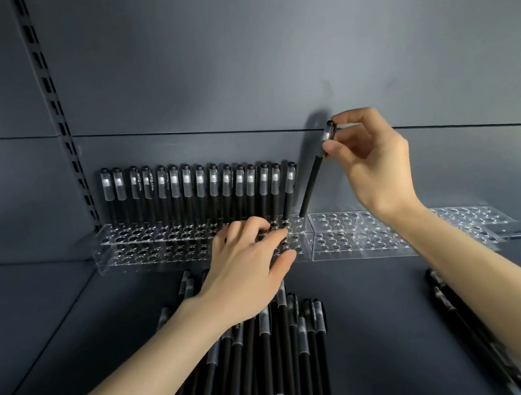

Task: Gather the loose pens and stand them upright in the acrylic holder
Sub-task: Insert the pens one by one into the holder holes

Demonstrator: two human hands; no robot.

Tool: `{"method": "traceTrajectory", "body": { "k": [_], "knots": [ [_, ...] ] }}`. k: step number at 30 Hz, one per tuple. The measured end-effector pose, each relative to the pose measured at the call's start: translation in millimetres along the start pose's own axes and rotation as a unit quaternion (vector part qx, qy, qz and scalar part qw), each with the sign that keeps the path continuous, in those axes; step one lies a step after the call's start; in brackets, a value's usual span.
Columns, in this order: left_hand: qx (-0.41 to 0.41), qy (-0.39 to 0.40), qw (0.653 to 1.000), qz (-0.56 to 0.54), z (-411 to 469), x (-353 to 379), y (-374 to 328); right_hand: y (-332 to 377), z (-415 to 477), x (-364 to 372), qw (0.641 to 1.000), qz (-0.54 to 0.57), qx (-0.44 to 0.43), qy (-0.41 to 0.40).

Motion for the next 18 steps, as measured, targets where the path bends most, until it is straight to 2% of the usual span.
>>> {"method": "traceTrajectory", "body": {
  "k": [18],
  "knots": [
    [0.008,0.000,1.000,0.030,2,4,3,-26,-22,24,0.992,-0.098,-0.024,0.073]
  ]
}}
Point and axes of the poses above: each hand's wrist, its own z-axis towards the middle knuckle, its own x-axis out of the palm, y = z × x, the point moved 1 cm from there along z, towards the middle knuckle, and after that the axes turned 3 degrees about -x, right-handed, at the moved point
